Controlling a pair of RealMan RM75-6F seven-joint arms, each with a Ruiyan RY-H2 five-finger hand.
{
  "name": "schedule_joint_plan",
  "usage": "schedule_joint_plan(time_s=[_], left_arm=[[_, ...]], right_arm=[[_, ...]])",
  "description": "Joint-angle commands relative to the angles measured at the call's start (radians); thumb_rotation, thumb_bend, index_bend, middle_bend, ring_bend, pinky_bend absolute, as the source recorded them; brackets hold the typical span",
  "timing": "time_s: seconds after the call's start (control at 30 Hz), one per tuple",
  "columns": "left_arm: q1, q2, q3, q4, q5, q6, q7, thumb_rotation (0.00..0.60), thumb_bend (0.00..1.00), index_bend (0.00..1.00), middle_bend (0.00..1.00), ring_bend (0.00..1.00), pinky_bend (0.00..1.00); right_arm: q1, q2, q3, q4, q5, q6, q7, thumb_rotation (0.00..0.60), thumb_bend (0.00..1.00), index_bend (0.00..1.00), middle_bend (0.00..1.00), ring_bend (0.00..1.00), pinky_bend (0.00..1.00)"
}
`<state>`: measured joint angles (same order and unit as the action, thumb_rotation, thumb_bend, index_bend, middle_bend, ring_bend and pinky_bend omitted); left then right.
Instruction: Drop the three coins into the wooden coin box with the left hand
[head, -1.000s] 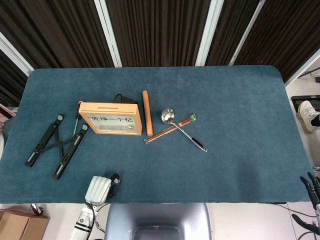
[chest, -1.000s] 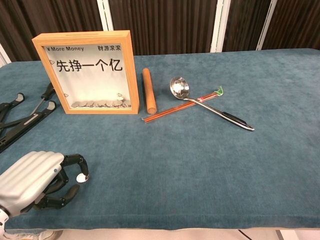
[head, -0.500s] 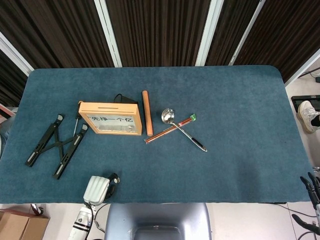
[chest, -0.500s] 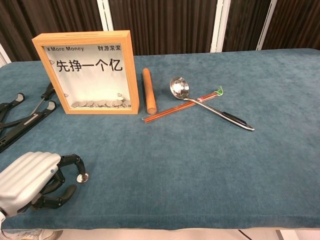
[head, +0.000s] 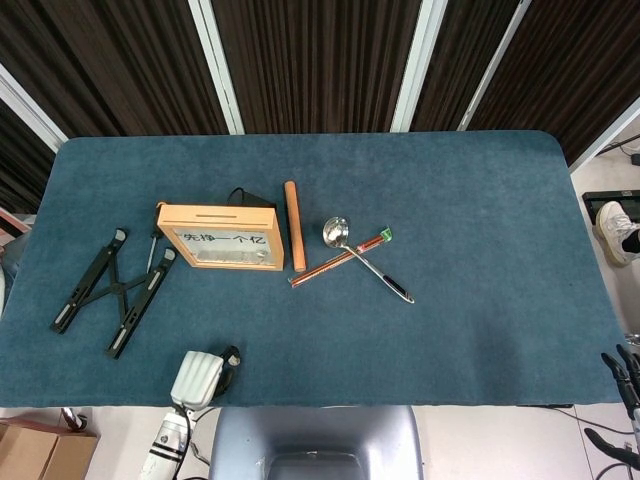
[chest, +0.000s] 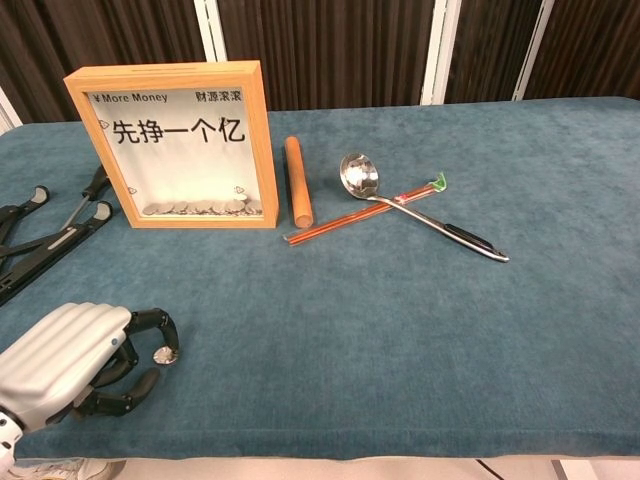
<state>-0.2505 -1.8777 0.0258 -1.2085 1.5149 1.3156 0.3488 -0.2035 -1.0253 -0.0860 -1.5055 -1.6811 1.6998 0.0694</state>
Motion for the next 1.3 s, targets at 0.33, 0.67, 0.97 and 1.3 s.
schedule_joint_plan(time_s=[0.33,0.67,0.97,1.3], left_arm=[[-0.001,0.003,-0.007,0.007,-0.007,-0.002,0.002,0.600,0.43,0.45,1.00,1.00,1.00],[-0.001,-0.008,-0.014,0.032,-0.001,0.011,-0.031,0.600,0.45,0.54,1.00,1.00,1.00],[-0.002,-0.001,-0.009,0.034,0.009,0.016,-0.038,0.600,0.44,0.53,1.00,1.00,1.00],[-0.005,0.009,-0.012,0.019,0.013,0.019,-0.030,0.600,0.44,0.52,1.00,1.00,1.00]], right_arm=[[-0.001,0.000,0.001,0.000,0.001,0.002,0.002,0.600,0.21,0.00,0.00,0.00,0.00],[0.000,0.000,0.001,0.000,0.002,0.000,0.002,0.600,0.21,0.00,0.00,0.00,0.00],[-0.001,0.000,0.001,-0.001,0.003,-0.001,-0.001,0.600,0.21,0.00,0.00,0.00,0.00],[-0.001,0.001,0.001,-0.002,0.003,-0.002,-0.003,0.600,0.21,0.00,0.00,0.00,0.00]])
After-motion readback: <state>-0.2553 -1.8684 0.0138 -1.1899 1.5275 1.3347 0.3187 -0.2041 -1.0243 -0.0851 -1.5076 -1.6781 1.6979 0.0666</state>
